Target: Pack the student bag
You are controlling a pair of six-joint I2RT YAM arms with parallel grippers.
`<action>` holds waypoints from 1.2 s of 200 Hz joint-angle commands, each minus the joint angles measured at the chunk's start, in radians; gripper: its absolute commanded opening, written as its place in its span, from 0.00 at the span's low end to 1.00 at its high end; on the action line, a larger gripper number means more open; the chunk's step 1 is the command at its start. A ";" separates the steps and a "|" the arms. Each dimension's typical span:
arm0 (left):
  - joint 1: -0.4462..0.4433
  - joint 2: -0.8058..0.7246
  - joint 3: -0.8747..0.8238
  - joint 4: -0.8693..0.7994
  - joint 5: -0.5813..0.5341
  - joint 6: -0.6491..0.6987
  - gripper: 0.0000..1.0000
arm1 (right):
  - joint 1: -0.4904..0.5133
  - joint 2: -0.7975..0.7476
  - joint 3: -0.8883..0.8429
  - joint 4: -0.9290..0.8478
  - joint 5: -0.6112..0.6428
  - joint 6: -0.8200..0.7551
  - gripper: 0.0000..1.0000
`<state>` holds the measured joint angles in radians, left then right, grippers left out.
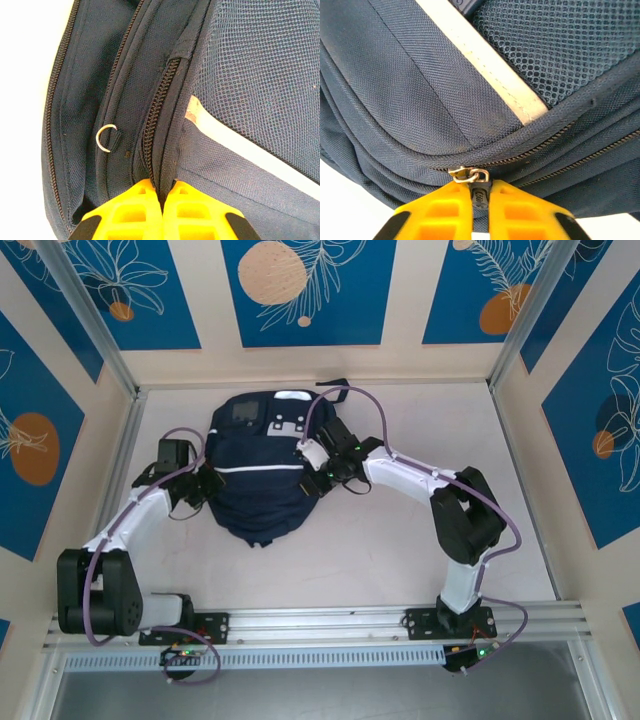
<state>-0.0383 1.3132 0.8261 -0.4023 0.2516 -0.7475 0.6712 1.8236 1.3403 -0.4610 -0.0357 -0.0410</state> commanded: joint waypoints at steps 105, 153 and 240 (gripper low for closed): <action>0.042 0.021 0.019 -0.051 -0.041 0.091 0.00 | -0.041 -0.017 0.034 0.156 0.277 -0.032 0.00; 0.043 0.031 0.027 -0.053 -0.019 0.124 0.00 | -0.033 0.046 0.120 0.161 0.331 -0.011 0.00; 0.044 0.031 0.079 -0.095 -0.043 0.134 0.19 | -0.067 -0.044 0.075 0.096 0.079 0.123 0.34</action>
<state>-0.0151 1.3331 0.8539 -0.4290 0.2600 -0.6460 0.6304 1.8717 1.4616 -0.3389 0.1814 0.0212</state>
